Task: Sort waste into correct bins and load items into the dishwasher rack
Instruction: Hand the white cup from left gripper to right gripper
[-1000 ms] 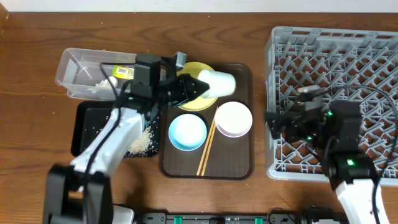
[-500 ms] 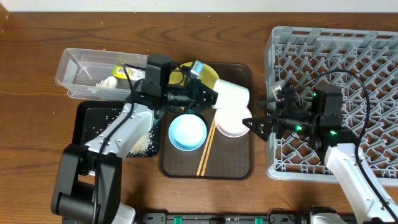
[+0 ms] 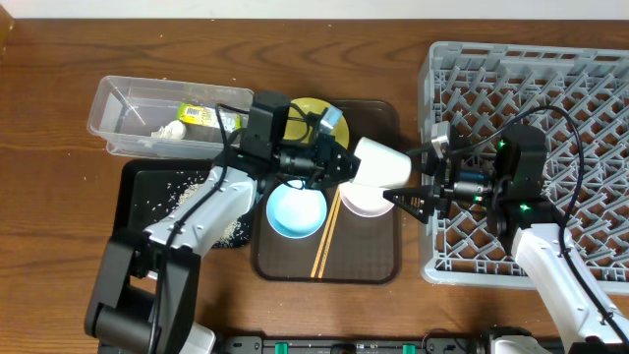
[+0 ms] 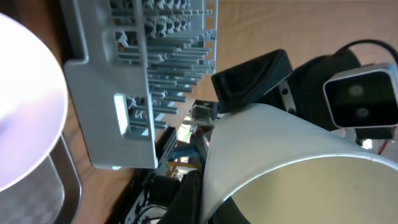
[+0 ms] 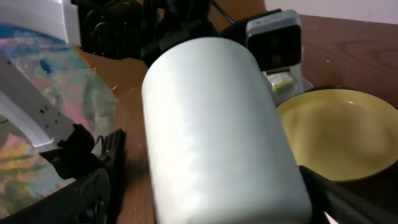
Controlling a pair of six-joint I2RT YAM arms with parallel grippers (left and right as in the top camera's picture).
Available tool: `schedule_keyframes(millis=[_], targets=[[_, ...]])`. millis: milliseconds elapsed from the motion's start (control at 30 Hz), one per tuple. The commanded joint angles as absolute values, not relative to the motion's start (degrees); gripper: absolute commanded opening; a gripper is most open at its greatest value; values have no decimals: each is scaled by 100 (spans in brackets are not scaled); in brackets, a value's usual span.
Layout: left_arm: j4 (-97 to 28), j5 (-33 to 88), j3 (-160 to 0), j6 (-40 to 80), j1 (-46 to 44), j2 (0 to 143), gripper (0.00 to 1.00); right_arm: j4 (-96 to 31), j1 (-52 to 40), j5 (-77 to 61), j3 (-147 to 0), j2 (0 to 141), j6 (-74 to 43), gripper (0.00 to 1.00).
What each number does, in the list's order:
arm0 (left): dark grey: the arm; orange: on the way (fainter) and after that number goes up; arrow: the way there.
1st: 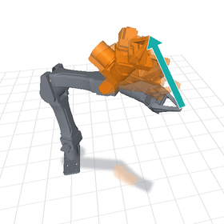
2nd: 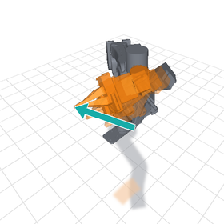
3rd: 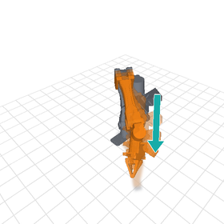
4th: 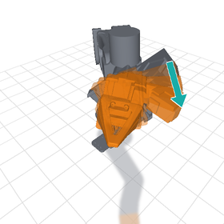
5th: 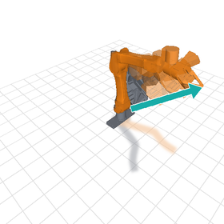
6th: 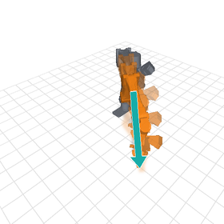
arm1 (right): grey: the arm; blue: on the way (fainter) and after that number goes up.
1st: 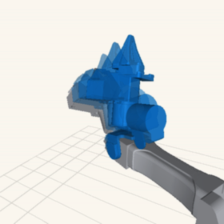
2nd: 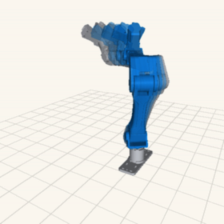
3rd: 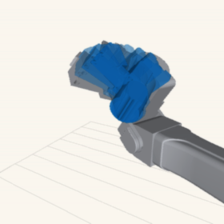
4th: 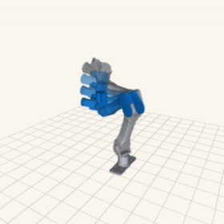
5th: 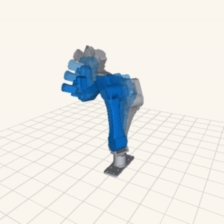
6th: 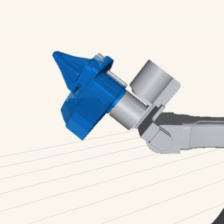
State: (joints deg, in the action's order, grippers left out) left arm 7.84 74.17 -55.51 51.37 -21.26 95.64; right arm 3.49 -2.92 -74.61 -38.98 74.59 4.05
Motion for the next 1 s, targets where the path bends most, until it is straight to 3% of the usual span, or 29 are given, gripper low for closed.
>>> schedule_keyframes(millis=[0,267,467,600,967], targets=[[810,7588,-5645,5275,-2163,9559,6,353,-346,-7697,-3997,7467,475,88],[808,7616,-5645,5435,-2163,9559,6,353,-346,-7695,-3997,7467,475,71],[805,7717,-5645,5457,-2163,9559,6,355,-344,-7695,-3997,7467,478,65],[808,7708,-5645,5452,-2163,9559,8,351,-344,-7612,-3997,7467,475,54],[624,6923,-5634,4519,-2163,9559,27,346,-340,-6302,-3997,7465,-301,36]])
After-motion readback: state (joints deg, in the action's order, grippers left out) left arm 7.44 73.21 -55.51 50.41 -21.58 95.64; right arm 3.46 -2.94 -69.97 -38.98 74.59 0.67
